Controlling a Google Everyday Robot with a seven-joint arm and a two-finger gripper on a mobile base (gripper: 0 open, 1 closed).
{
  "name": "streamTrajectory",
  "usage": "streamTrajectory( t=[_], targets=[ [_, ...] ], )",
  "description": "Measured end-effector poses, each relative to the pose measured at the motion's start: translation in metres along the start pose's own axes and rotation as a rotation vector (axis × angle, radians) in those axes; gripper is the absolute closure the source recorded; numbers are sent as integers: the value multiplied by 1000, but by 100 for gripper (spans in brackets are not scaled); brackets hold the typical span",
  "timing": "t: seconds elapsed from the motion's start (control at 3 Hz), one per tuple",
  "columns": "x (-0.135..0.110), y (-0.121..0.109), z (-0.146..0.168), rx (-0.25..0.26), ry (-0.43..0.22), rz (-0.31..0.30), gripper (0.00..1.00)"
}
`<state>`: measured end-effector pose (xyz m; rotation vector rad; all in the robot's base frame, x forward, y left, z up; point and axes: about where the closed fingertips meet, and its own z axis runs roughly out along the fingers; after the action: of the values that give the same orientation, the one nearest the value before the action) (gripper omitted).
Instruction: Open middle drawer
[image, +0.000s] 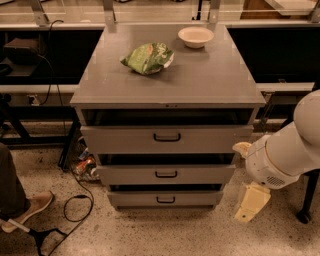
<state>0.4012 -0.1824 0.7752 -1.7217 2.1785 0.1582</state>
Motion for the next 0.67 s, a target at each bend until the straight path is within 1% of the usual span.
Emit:
streamTrajectory(
  t=[0.33, 0.67],
  targets=[
    [4, 0, 7, -3, -10, 12, 0],
    [18, 0, 48, 6, 17, -7, 0]
  ],
)
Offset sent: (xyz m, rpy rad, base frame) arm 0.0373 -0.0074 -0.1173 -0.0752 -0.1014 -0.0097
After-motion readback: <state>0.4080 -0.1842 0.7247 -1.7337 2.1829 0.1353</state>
